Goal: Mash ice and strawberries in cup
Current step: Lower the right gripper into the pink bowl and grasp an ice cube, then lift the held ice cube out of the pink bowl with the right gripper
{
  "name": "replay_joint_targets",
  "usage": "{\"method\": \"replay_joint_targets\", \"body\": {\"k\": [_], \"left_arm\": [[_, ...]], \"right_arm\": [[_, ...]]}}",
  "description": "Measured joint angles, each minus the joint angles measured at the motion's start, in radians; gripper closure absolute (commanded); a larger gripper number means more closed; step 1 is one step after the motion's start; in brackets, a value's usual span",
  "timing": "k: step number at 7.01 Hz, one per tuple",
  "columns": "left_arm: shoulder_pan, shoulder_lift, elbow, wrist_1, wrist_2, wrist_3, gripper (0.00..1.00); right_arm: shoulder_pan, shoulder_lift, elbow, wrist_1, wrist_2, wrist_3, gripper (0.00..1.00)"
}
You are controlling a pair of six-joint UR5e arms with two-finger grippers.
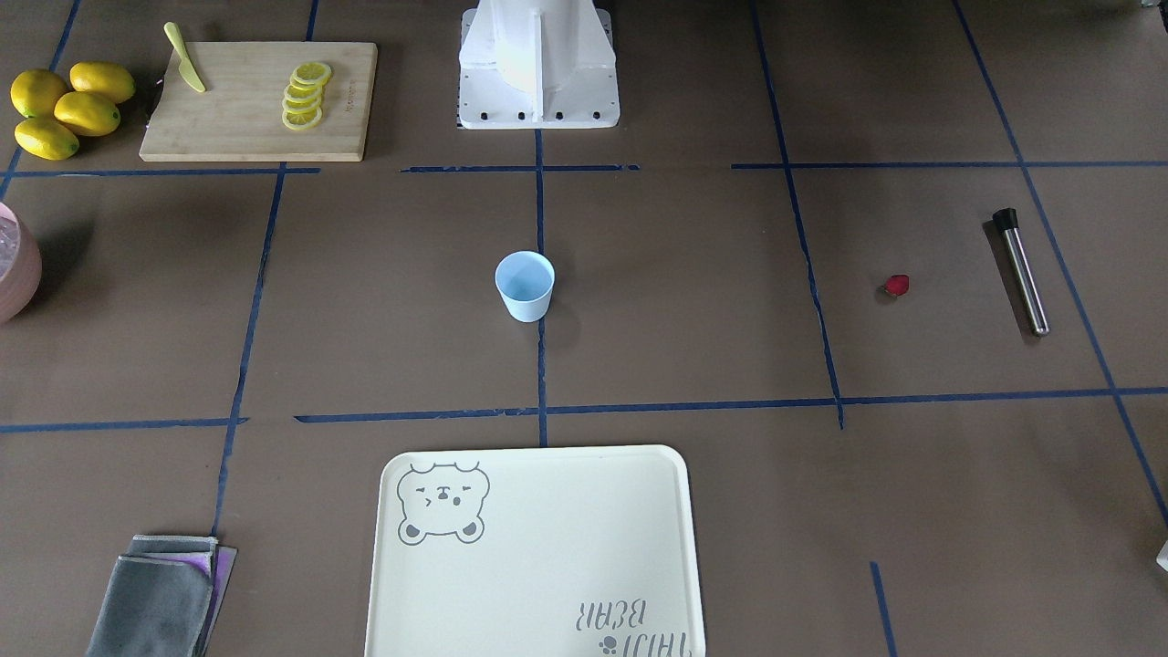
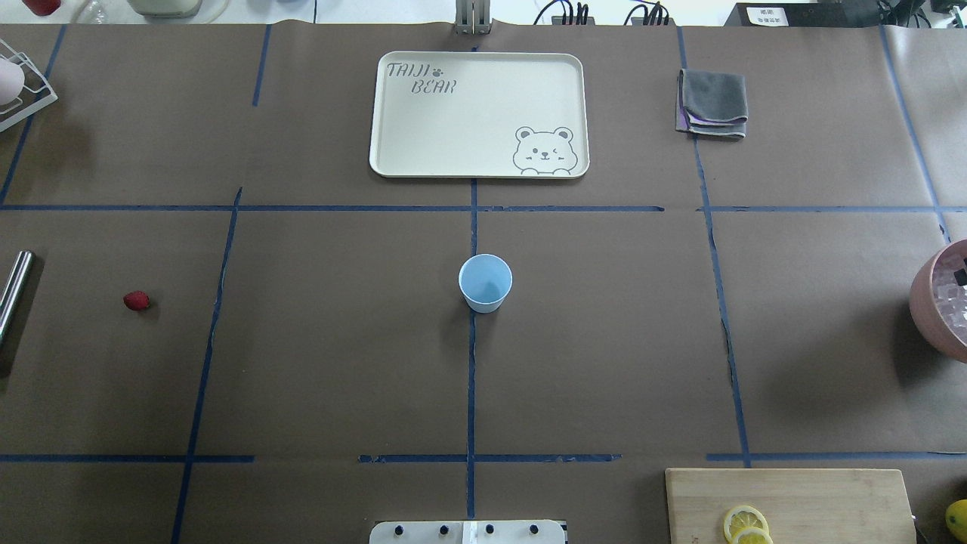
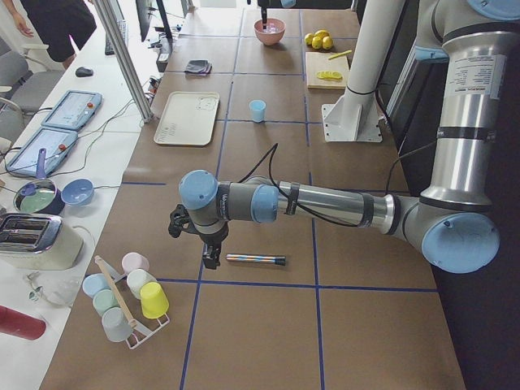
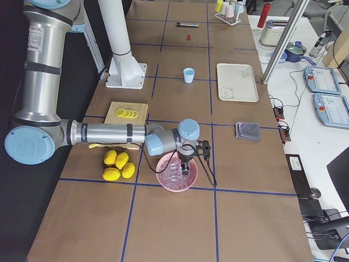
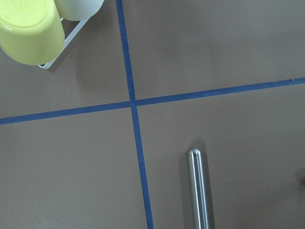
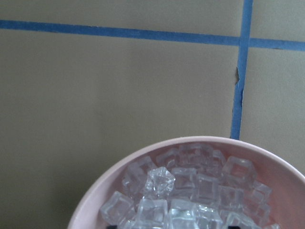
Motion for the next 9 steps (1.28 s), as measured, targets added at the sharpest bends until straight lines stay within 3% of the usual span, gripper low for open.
{"method": "replay_joint_targets", "body": {"k": [4,9], "left_arm": [[0.0,0.0,0.001,-0.011,0.0,-0.001,0.0],[0.0,0.0,0.001,-0.012,0.0,0.0,0.0]], "right_arm": [[-0.012,-0.018,-0.003,-0.004,-0.027,-0.012,0.36],[-0.024,-0.021,-0.014,-0.004,-0.03,-0.016,0.36]]}}
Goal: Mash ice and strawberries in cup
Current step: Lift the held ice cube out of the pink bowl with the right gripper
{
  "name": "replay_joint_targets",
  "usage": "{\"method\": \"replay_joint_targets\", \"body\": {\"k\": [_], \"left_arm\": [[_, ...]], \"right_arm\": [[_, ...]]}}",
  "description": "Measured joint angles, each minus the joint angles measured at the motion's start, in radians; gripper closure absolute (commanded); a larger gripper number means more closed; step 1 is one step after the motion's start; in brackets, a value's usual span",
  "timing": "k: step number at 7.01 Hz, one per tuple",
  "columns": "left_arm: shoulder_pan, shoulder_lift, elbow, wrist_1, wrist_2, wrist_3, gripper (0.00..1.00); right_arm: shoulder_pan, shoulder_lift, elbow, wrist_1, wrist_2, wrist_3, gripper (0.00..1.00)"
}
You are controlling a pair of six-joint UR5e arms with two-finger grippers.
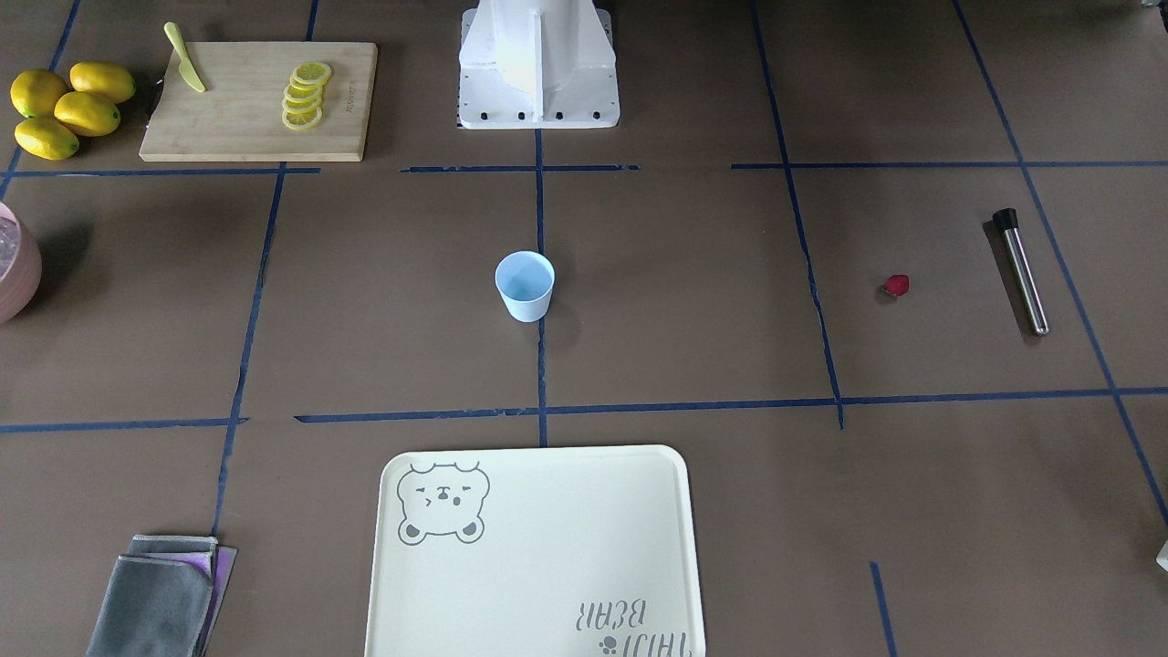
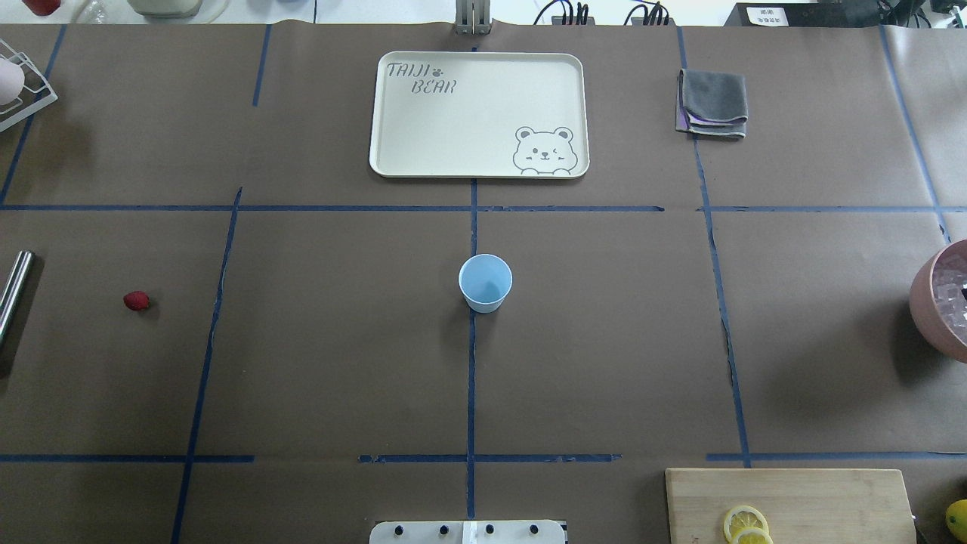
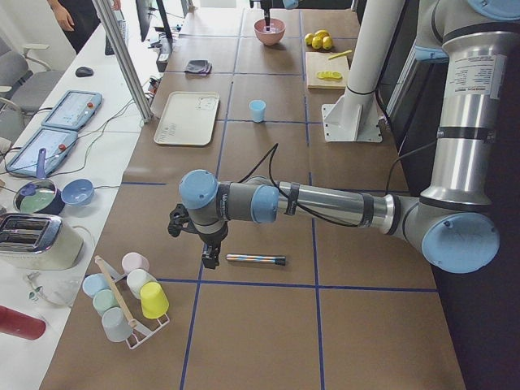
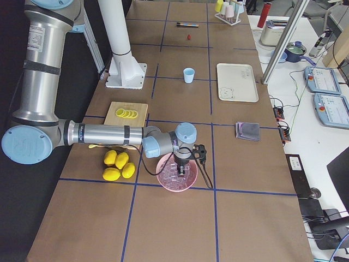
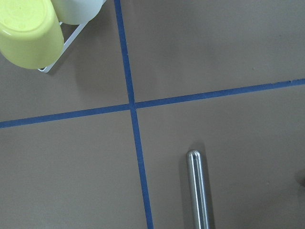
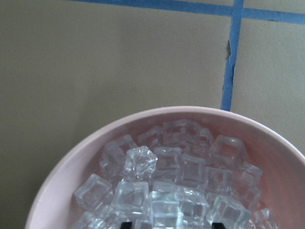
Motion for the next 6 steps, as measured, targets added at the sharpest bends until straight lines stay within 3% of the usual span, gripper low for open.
{"method": "replay_joint_targets", "body": {"k": [4,6], "left_arm": [[0.0,0.0,-0.001,0.0,0.0,-0.001,0.0],[0.0,0.0,0.0,0.0,0.0,-0.001,0.0]], "right_arm": [[-0.001,0.008,-0.029,0.004,0.001,-0.024,0.39],[-0.001,0.009,-0.028,0.004,0.003,-0.025,0.49]]}}
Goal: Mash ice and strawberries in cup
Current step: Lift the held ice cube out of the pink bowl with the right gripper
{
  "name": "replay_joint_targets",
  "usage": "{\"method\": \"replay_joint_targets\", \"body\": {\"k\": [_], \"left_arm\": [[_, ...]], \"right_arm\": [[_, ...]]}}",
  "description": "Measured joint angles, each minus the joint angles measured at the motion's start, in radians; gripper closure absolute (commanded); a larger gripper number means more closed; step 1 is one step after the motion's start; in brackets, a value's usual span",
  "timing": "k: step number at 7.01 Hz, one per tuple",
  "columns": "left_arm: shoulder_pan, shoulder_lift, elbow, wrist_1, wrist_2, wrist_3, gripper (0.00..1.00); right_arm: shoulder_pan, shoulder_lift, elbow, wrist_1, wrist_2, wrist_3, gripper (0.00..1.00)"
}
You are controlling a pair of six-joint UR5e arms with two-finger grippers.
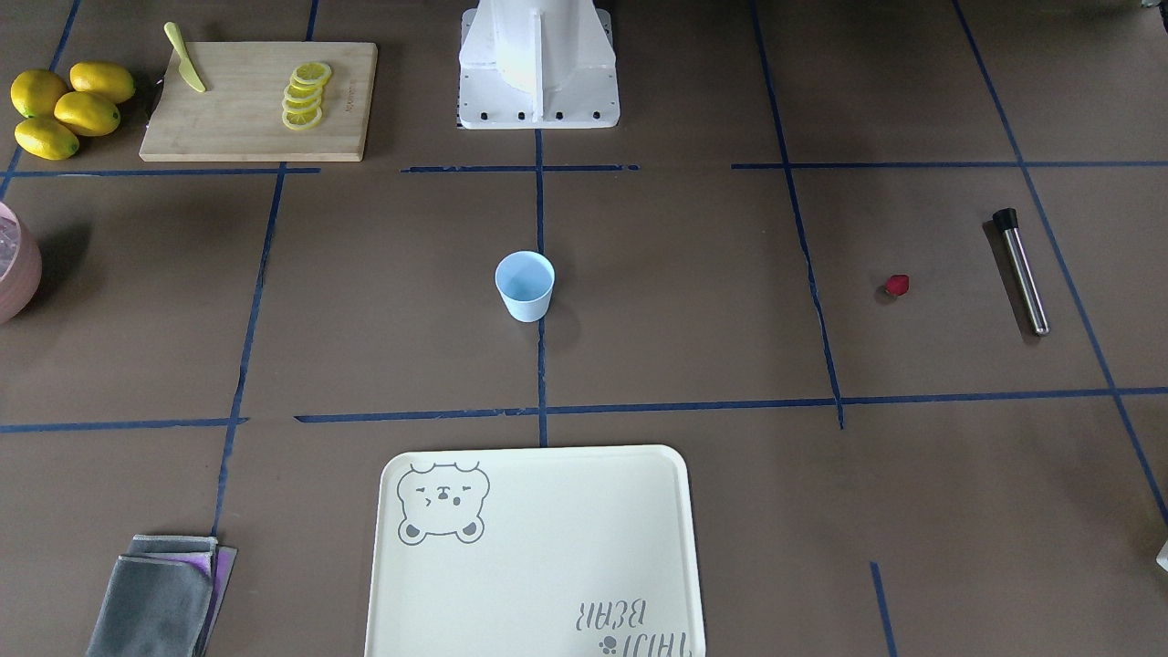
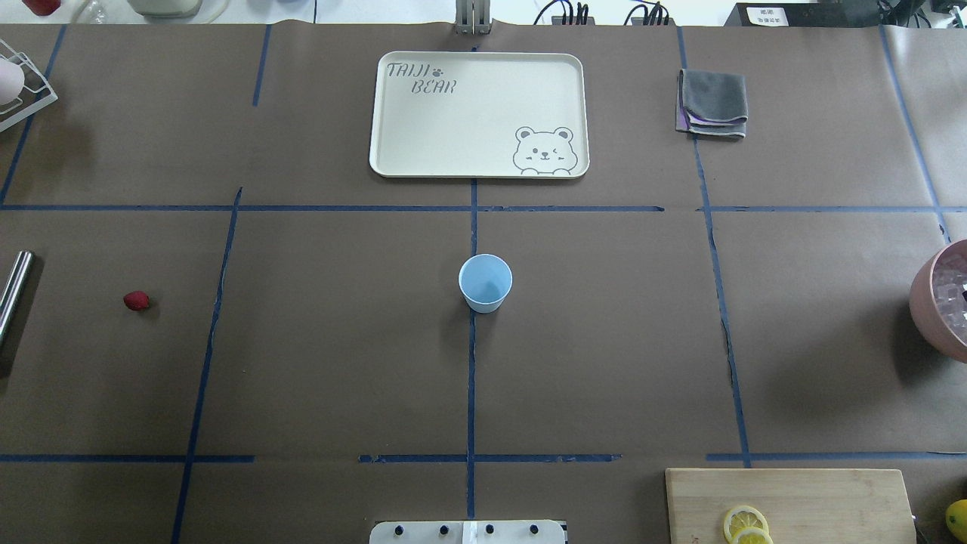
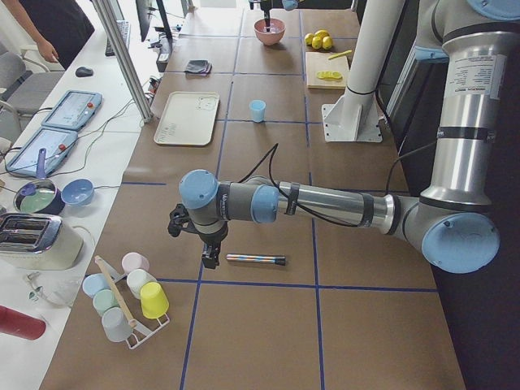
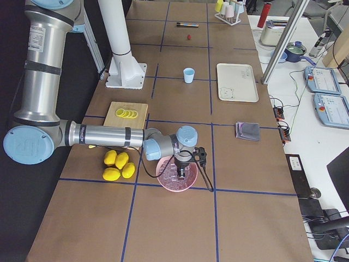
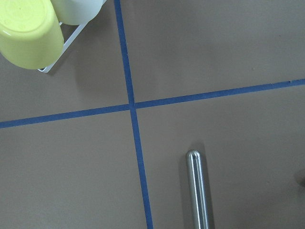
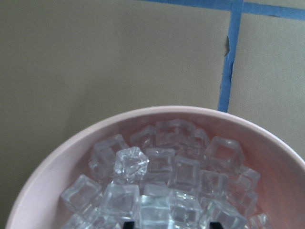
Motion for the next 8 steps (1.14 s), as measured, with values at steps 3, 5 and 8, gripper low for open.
{"method": "replay_joint_targets", "body": {"k": [3,5,8], "left_arm": [[0.0,0.001,0.0,0.0,0.0,0.0,0.0],[0.0,0.001,0.0,0.0,0.0,0.0,0.0],[0.0,0.001,0.0,0.0,-0.011,-0.001,0.0]], "right_arm": [[0.0,0.001,0.006,0.0,0.002,0.0,0.75],[0.0,0.002,0.017,0.001,0.002,0.0,0.97],[0.013,-0.005,0.084,-0.005,0.009,-0.003,0.99]]}}
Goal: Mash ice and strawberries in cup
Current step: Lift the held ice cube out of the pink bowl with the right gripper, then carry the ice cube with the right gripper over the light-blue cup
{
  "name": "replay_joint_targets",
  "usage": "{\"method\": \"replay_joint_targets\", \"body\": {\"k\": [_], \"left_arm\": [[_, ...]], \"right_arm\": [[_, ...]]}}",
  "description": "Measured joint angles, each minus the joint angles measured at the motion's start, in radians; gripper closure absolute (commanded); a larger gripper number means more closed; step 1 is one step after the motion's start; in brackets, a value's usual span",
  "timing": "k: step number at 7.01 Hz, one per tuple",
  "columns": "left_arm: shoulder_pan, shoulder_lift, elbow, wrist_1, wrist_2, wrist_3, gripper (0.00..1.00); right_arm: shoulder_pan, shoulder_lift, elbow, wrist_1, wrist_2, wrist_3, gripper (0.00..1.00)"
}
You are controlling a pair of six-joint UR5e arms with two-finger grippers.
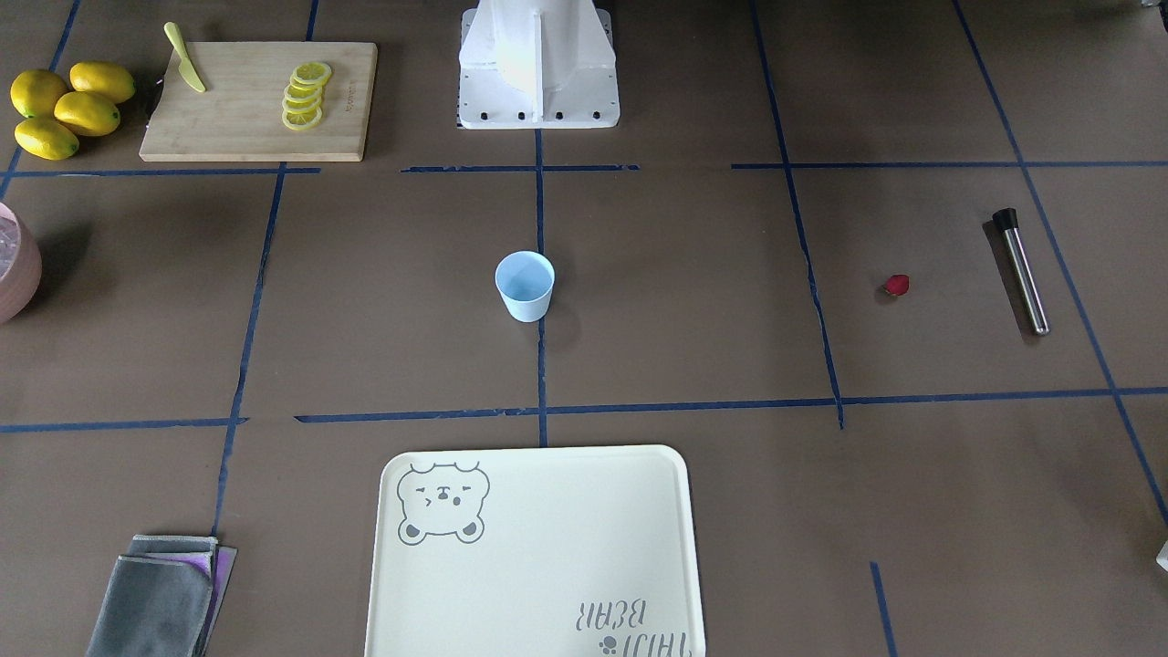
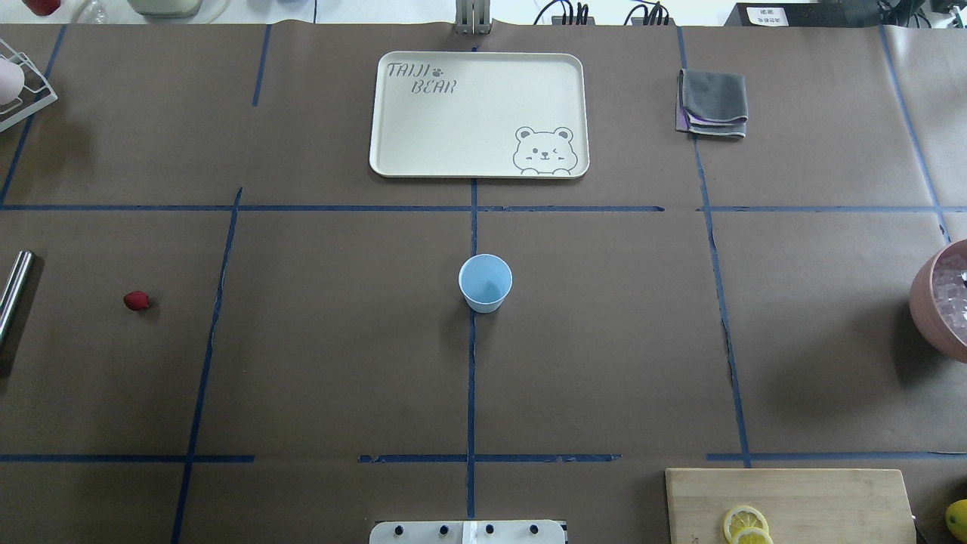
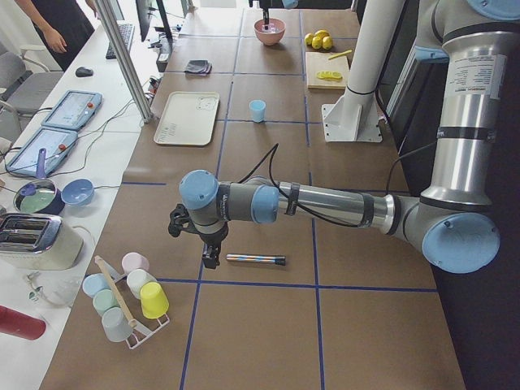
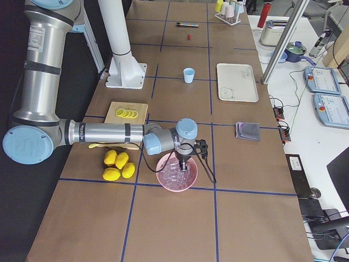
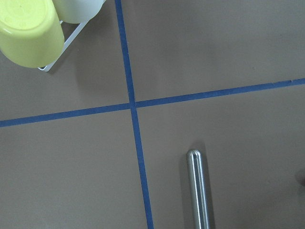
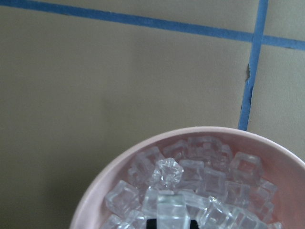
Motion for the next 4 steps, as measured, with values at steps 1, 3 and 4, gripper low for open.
{"method": "replay_joint_targets", "body": {"k": [1,3,4], "left_arm": [[0.0,0.0,0.0,0.0,-0.009,-0.001,0.0],[0.0,0.0,0.001,0.0,-0.014,-0.002,0.0],[0.0,0.0,0.002,0.0,-0.014,-0.002,0.0]], "right_arm": [[0.024,0.002,0.046,-0.009,0.006,-0.001,1.0],[0.051,0.073,0.107,-0.052,0.027,0.014,1.0],[0.046,0.16,0.117,-0.121,0.054,0.031,1.0]]}}
